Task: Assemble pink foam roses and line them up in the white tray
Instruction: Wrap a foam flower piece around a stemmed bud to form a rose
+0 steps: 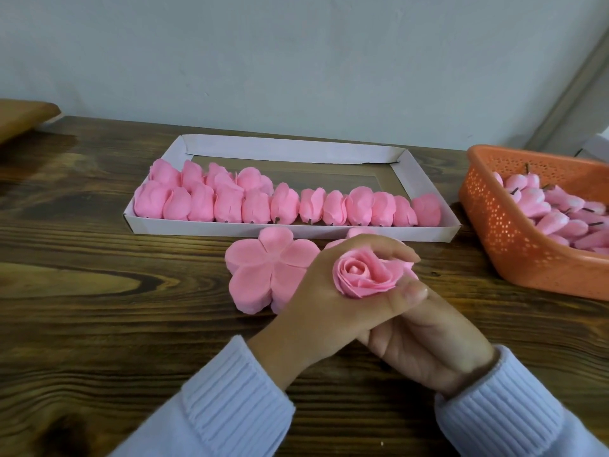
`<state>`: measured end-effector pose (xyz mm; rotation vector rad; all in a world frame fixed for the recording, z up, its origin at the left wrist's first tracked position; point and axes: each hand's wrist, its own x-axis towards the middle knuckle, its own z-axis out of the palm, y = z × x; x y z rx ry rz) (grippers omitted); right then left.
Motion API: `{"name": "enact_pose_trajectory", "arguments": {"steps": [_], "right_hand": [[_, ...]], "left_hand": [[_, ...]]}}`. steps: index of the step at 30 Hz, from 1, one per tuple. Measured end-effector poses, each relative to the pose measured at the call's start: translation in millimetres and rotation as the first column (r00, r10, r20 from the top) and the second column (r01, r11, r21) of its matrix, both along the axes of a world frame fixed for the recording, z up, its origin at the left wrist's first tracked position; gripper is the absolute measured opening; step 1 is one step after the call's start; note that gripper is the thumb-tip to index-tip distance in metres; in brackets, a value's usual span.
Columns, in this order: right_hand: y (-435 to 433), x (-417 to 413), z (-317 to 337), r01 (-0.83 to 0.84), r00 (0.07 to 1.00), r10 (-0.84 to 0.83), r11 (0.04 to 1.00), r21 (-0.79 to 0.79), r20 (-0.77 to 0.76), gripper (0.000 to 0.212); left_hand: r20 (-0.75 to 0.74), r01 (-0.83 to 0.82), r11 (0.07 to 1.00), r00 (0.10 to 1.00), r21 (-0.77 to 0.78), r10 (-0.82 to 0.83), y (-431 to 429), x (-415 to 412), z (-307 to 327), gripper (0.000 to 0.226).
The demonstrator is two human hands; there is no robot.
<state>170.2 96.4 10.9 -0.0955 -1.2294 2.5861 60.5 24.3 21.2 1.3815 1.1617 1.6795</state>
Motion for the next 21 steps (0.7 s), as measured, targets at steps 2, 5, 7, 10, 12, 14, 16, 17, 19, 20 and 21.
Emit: {"name": "enact_pose_trajectory", "arguments": {"steps": [2, 5, 7, 10, 12, 14, 16, 17, 19, 20, 21], "right_hand": [[-0.1, -0.2, 1.0, -0.009, 1.0, 0.009, 1.0, -0.012, -0.015, 0.036], [1.0, -1.5, -1.0, -0.002, 1.0, 0.002, 1.0, 0.003, 0.02, 0.038], [1.3, -2.7, -3.1, -0.003, 0.995, 0.0, 0.999, 0.036, 0.103, 0.043], [0.2, -1.6, -4.6, 0.045, 0.986, -0.059, 0.995, 0.091, 0.156, 0.046], [-0.5, 0.0, -3.5, 0.071, 0.993, -0.078, 0.994, 0.083, 0.088, 0.04], [-0.1, 0.8, -1.0, 0.056, 0.998, -0.057, 0.997, 0.052, 0.02, 0.038], [0.9, 1.4, 1.0, 0.036, 0.999, -0.036, 0.999, 0.028, -0.013, 0.042], [1.3, 1.3, 1.1, 0.033, 0.999, -0.032, 0.999, 0.022, -0.021, 0.042], [1.3, 0.9, 0.4, 0.025, 0.999, -0.025, 1.0, 0.008, -0.027, 0.04], [1.1, 0.2, -0.4, 0.016, 1.0, -0.016, 1.0, 0.001, -0.016, 0.038], [0.7, -0.3, -1.5, 0.007, 1.0, -0.007, 1.0, 0.005, 0.005, 0.037]], "left_hand": [[-0.021, -0.015, 1.0, 1.0, 0.018, 0.015, 0.8, -0.1, 0.1, 0.019], [0.009, -0.014, 0.999, 1.0, 0.041, 0.014, 1.0, -0.4, -0.4, 0.012], [0.031, -0.001, 0.999, 1.0, 0.037, 0.0, 0.5, -0.4, -1.0, 0.011], [0.005, 0.011, 1.0, 1.0, 0.028, -0.011, 0.1, 0.3, -1.8, 0.012], [-0.02, 0.009, 1.0, 1.0, 0.026, -0.009, 0.2, 0.7, -2.2, 0.014], [-0.045, -0.003, 0.999, 0.999, 0.035, 0.005, 0.1, 0.4, -1.9, 0.015], [-0.082, -0.032, 0.998, 0.996, 0.056, 0.036, 0.4, 0.3, -0.7, 0.014], [-0.093, -0.043, 0.997, 0.994, 0.07, 0.05, 0.6, 0.6, -0.1, 0.012], [-0.079, -0.053, 0.995, 0.995, 0.089, 0.06, 0.9, 0.8, 0.2, 0.011], [-0.06, -0.052, 0.994, 0.997, 0.092, 0.058, 1.0, 0.7, 0.0, 0.011], [-0.044, -0.051, 0.995, 0.998, 0.092, 0.055, 0.9, 0.5, -0.4, 0.011]]}}
